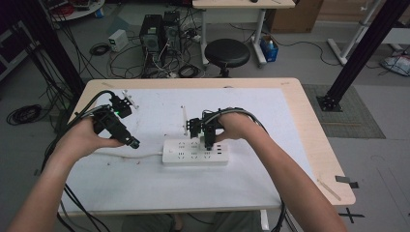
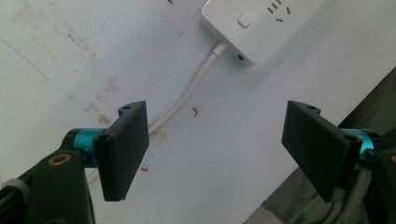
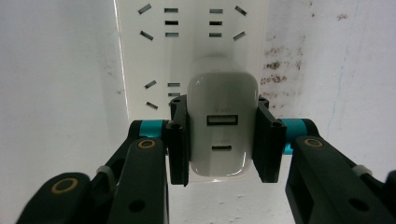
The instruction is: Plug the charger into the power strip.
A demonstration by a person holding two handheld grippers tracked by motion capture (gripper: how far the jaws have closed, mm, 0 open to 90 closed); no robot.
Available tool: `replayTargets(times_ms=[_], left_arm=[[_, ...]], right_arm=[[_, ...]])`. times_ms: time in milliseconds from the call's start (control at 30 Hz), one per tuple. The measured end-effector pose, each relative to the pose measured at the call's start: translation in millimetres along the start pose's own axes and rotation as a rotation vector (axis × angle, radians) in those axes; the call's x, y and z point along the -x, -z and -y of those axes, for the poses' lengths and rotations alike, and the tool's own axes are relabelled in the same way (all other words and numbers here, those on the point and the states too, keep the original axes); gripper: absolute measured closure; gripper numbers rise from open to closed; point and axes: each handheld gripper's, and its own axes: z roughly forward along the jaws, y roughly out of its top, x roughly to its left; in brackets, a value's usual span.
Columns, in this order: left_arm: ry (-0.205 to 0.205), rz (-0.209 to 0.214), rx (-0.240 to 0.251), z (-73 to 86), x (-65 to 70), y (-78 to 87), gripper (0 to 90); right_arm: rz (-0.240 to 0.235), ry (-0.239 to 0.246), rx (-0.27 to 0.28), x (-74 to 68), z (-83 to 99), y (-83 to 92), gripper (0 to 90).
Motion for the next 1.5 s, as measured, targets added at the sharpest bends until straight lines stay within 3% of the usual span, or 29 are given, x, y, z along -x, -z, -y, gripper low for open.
replayTargets(times_ms=[367,500,633,667,833,900,933,1000,1233,1500], left_arm=[[-0.013,0.011,0.003,-5.2,3.1,-2.3,23.2],[-0.016,0.018,0.009,-4.6,4.4,-4.3,23.2],[-0.018,0.02,0.006,-4.1,4.6,-5.5,23.2],[-0.018,0.022,0.01,-3.9,5.4,-5.0,23.2],[-0.016,0.019,0.021,-4.5,5.6,-2.5,23.2],[-0.023,0.02,0.01,-5.7,5.7,-2.0,23.2],[-0.023,0.019,0.013,-6.1,6.5,-2.3,23.2],[-0.03,0.022,0.007,-6.4,6.7,-1.6,23.2],[-0.025,0.023,0.021,-5.8,4.5,-2.0,23.2],[-0.026,0.024,0.03,-4.2,7.1,0.0,23.2]], right_arm=[[-0.002,-0.002,-0.02,-0.4,-5.3,-1.3,63.2],[-0.014,-0.018,0.018,1.8,2.2,-2.4,63.2],[-0.009,-0.026,0.005,-0.4,0.6,-2.2,63.2],[-0.008,-0.01,0.011,0.6,0.5,-2.8,63.2],[-0.014,-0.021,0.001,0.5,0.0,-2.4,63.2],[-0.008,0.006,0.007,1.6,-0.5,-3.0,63.1],[-0.016,-0.017,0.003,1.0,-1.2,-2.8,63.1],[-0.02,0.003,0.004,3.1,-2.0,-3.3,63.1],[-0.025,-0.028,0.06,2.0,7.0,-4.8,63.1],[-0.038,-0.034,0.071,4.7,6.6,-5.5,62.0]])
